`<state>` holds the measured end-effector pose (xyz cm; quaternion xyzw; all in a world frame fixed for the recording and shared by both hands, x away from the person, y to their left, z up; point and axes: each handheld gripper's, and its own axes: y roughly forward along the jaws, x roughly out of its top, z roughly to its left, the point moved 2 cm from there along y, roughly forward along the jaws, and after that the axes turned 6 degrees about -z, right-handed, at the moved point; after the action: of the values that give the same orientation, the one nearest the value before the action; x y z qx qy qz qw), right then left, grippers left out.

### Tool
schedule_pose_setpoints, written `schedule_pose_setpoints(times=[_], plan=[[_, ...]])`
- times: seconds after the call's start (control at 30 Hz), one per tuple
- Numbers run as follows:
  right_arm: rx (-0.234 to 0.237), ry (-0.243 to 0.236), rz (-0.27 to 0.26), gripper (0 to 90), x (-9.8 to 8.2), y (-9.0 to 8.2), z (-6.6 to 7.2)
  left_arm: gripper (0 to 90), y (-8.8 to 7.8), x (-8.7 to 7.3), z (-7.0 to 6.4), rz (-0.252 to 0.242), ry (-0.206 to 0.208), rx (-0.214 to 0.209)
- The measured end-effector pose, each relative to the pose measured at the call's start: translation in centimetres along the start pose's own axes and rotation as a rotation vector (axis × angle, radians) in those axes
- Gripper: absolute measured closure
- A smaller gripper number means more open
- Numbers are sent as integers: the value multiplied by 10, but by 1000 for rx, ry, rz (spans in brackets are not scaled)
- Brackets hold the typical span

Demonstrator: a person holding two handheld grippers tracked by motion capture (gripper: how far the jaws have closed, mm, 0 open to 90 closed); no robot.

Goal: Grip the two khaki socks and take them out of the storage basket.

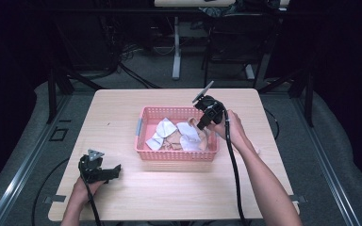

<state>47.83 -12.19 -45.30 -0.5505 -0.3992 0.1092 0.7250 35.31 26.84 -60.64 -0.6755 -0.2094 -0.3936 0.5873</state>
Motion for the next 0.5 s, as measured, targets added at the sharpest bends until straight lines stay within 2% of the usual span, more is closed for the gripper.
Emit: schedule_pose_setpoints(times=[0.5], plan=[[12,-1,-40,860,11,-23,0,1,0,0,0,-1,-4,0]])
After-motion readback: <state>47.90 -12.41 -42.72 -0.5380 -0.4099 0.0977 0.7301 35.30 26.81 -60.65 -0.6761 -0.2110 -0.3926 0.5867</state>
